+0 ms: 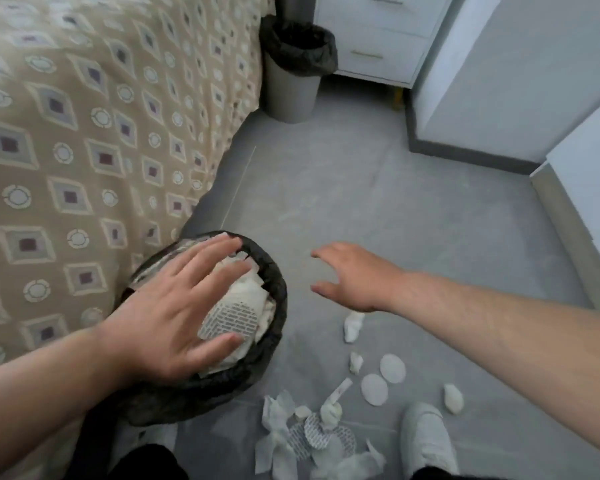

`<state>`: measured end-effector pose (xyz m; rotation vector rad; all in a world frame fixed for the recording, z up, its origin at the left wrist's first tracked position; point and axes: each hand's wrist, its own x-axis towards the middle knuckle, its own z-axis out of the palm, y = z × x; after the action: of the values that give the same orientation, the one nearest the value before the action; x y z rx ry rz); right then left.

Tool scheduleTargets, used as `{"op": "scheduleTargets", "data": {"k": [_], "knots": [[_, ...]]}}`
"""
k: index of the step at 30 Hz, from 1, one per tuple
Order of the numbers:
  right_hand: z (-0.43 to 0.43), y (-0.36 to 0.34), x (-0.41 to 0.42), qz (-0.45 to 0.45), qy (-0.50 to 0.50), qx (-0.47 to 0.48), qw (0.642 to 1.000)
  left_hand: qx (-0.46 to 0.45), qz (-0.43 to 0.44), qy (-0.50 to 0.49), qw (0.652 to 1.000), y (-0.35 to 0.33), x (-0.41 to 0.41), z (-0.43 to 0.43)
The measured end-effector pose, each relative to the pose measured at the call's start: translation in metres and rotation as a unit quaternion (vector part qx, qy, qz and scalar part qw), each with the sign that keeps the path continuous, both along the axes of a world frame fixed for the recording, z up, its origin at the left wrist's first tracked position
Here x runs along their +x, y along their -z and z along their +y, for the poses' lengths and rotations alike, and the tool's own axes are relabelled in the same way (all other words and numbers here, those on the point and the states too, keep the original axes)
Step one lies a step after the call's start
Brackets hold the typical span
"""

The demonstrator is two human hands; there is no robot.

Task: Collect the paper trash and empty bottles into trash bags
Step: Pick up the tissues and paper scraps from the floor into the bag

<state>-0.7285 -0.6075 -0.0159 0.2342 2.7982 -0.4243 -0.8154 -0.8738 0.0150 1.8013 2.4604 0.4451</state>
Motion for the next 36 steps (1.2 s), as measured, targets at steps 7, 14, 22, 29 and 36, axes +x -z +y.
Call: {"op": "scheduleTargets", "data": {"k": [7, 14, 22, 29, 36], "knots": [[0.131, 0.097, 0.142, -0.158, 0.352, -0.06, 0.921, -0.091, 0.009, 0.149, 0.985, 0.053, 0.083, 0.103], [0.142, 0.21, 0.239, -0.255, 0.471, -0.072, 0.841, -0.36, -0.182, -0.021, 0.915, 0.205, 0.156, 0.111], [0.031, 0.229, 0.209, -0.163, 0.135, -0.087, 0.973, -0.409, -0.093, 0.042, 0.907, 0.27, 0.17, 0.081], [-0.026, 0.233, 0.231, -0.082, -0.215, 0.012, 0.973, -0.303, -0.115, 0.041, 0.945, 0.291, 0.179, 0.065], [-0.04, 0.274, 0.255, 0.014, -0.261, 0.034, 0.965, -0.255, -0.039, 0.074, 0.963, 0.301, 0.178, 0.062]]}}
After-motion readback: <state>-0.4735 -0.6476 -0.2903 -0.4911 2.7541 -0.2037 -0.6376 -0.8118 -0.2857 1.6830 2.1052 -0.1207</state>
